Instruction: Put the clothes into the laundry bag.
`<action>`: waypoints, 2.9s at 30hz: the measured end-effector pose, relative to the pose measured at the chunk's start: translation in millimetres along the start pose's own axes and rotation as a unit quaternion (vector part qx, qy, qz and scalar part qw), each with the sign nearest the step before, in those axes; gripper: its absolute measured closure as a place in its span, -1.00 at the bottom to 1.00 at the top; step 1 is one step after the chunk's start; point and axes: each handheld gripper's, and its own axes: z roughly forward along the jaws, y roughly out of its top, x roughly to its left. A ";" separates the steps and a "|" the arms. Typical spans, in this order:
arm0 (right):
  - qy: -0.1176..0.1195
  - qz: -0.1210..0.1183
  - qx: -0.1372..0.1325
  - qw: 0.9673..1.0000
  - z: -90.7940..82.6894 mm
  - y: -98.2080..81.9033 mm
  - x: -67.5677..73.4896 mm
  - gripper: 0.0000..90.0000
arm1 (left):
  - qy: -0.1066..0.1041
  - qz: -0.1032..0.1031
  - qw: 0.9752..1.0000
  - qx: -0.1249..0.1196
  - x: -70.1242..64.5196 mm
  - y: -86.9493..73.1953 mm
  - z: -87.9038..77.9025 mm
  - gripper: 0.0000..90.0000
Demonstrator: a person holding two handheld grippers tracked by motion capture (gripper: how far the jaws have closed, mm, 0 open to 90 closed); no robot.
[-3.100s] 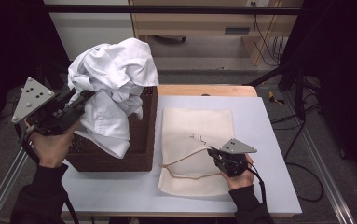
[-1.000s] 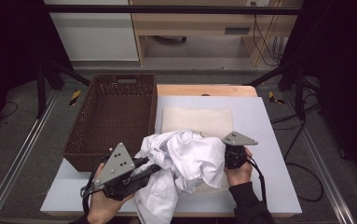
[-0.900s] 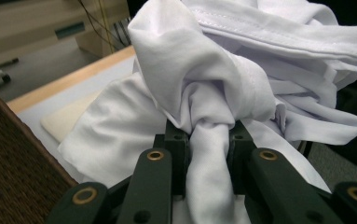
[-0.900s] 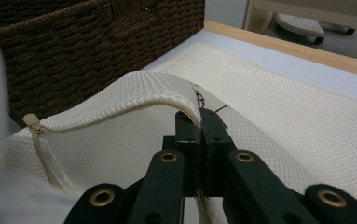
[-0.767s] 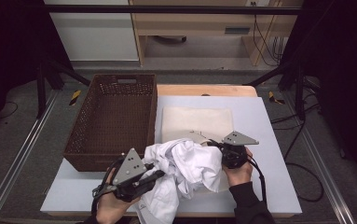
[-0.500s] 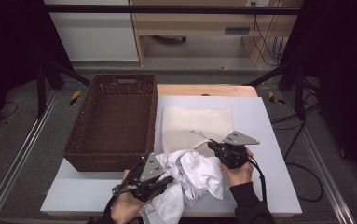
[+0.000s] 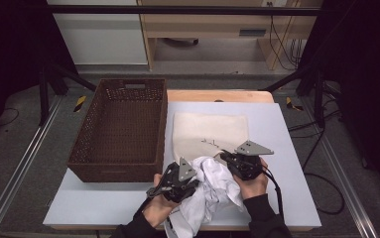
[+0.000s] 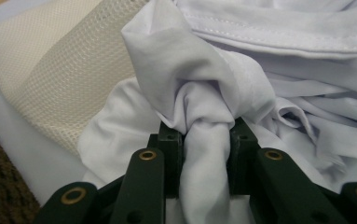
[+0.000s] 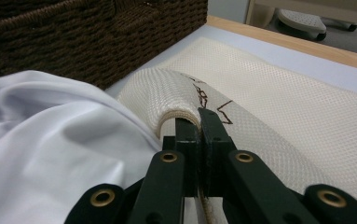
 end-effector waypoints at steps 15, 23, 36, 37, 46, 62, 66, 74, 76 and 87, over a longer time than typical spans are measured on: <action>-0.006 0.007 -0.001 1.000 1.6 -1.4 2.7 0.95 | -0.050 0.027 0.994 -0.091 -12.9 3.5 5.3 0.45; -0.005 0.004 -0.005 1.000 1.4 0.1 6.9 0.95 | -0.012 0.045 0.997 -0.060 -33.7 21.2 35.6 0.58; 0.001 -0.013 -0.007 1.000 -7.3 2.3 10.4 0.95 | 0.040 0.007 0.999 -0.023 -6.3 22.3 61.0 0.62; 0.002 -0.009 -0.008 1.000 -8.8 0.3 9.5 0.95 | 0.044 0.008 0.999 -0.028 -6.7 21.3 59.8 0.56; 0.004 -0.004 -0.011 1.000 -9.1 -5.1 3.7 0.94 | -0.048 0.006 0.996 -0.069 5.8 10.6 15.3 -0.29; 0.004 0.016 -0.018 1.000 -2.8 -9.2 6.8 0.95 | -0.095 0.014 0.987 -0.126 -14.9 -3.4 -1.1 0.80; 0.007 0.017 -0.023 1.000 -3.0 -9.3 7.9 0.95 | -0.097 0.031 0.987 -0.124 -26.6 5.3 4.0 0.80; 0.021 0.019 -0.031 0.999 -4.0 -9.9 6.9 0.96 | -0.072 0.016 0.995 -0.070 -25.1 18.3 47.1 0.81; 0.023 0.013 -0.034 0.999 -5.7 -7.4 9.6 0.96 | -0.038 0.023 0.998 -0.054 -21.5 19.1 56.5 0.80; 0.017 0.008 -0.029 0.999 -11.6 -6.7 6.8 0.95 | -0.021 0.006 0.997 -0.071 -6.5 19.5 45.4 0.03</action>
